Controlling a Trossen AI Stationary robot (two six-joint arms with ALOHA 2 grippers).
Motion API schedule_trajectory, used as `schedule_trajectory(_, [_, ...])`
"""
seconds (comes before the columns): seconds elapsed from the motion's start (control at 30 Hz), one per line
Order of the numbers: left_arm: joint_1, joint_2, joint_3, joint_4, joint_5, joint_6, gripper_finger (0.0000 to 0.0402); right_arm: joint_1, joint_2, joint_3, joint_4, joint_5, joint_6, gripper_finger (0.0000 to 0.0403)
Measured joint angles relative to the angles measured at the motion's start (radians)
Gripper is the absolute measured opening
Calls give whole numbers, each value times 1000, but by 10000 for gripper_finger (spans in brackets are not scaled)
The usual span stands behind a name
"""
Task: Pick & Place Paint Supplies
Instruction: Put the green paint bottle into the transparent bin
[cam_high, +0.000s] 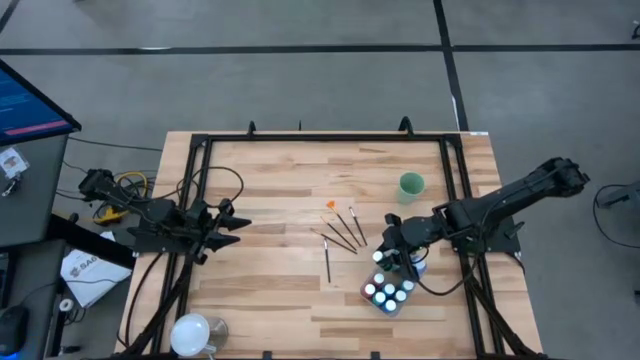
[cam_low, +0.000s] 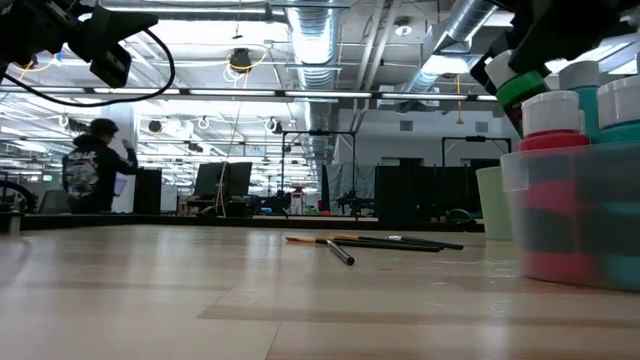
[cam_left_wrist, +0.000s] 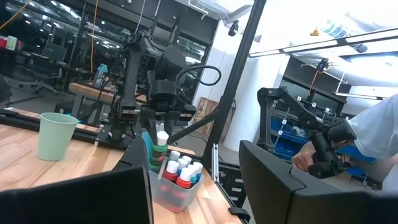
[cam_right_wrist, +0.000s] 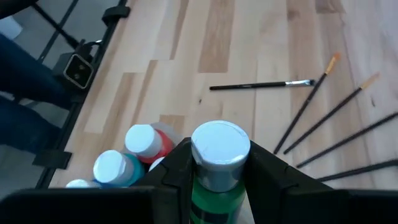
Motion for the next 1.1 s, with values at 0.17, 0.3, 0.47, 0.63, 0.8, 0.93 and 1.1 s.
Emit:
schedule_trajectory(0.17, [0, 0, 0, 1, 0, 0, 132, -44, 0, 0, 2, -67, -83, 101])
schedule_trajectory(0.3, [0, 0, 0, 2, 0, 0, 132, -80, 0, 0, 0, -120, -199, 101])
schedule_trajectory(0.47, [0, 0, 0, 2, 0, 0, 132, -136, 0, 0, -5, -211, -289, 101])
schedule_trajectory(0.63, [0, 0, 0, 3, 0, 0, 132, -194, 17, 3, -3, -310, -321, 101])
schedule_trajectory(0.8, [0, 0, 0, 5, 0, 0, 132, -227, 81, 2, -8, -430, -380, 101])
schedule_trajectory(0.93, [0, 7, 0, 9, 0, 0, 132, -227, 152, 3, 14, -483, -439, 101])
schedule_trajectory(1.1, [0, 18, 0, 13, 2, 0, 132, -231, 208, 1, 58, -515, -471, 101])
